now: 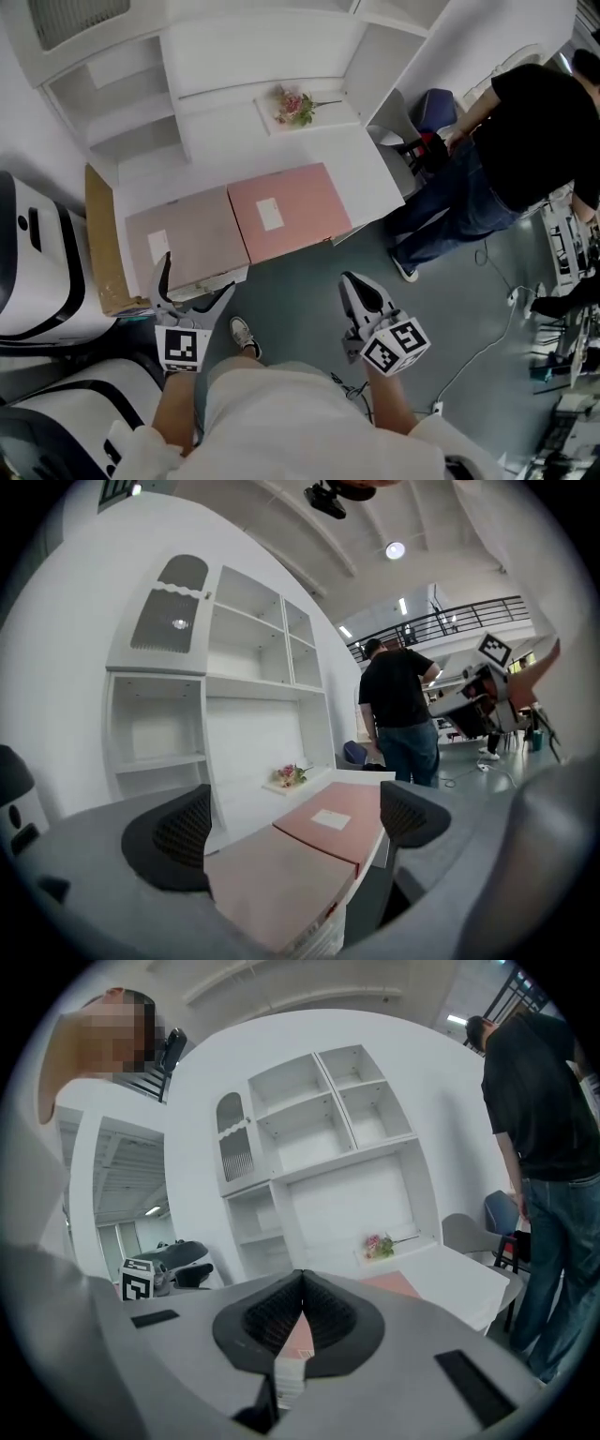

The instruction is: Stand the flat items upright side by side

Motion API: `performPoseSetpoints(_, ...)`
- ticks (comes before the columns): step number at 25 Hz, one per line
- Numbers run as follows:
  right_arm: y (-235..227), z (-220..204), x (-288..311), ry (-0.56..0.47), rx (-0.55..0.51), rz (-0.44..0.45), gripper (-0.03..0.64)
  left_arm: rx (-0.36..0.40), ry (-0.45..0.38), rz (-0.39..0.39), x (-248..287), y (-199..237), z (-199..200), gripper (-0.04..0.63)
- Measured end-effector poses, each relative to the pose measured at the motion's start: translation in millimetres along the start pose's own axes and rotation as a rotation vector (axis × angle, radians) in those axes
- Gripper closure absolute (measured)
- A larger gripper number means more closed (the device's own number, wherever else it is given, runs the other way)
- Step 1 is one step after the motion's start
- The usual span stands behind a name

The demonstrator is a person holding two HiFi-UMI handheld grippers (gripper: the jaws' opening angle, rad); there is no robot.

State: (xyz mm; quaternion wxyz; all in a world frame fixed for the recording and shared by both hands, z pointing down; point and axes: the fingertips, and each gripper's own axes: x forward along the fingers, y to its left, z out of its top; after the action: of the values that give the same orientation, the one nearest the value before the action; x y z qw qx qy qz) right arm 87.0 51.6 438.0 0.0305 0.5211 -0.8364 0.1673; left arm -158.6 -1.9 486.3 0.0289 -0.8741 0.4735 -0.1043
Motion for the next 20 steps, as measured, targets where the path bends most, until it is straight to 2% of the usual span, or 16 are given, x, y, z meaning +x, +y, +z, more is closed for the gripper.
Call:
performPoseSetpoints(6, -10, 11, 35, 0.028, 0.002, -0.051, 0.615, 0.108, 0.022, -0.09, 48, 7, -1, 0.038)
performPoseSetpoints(11, -29, 25, 46, 0.013, 0.008, -0.092, 0.615, 0.116, 0.029, -0.184, 87, -14, -6, 0.038)
performPoseSetpoints(14, -44, 27, 54, -0.001, 0.024, -0.095, 0.615, 0.133, 0.061, -0.224, 108, -30, -12, 0.038)
performPoseSetpoints(20, -86, 44, 73, -0.049, 0.04, -0.05, 0.615, 0.196, 0.125, -0.237, 146, -61, -20, 0.038)
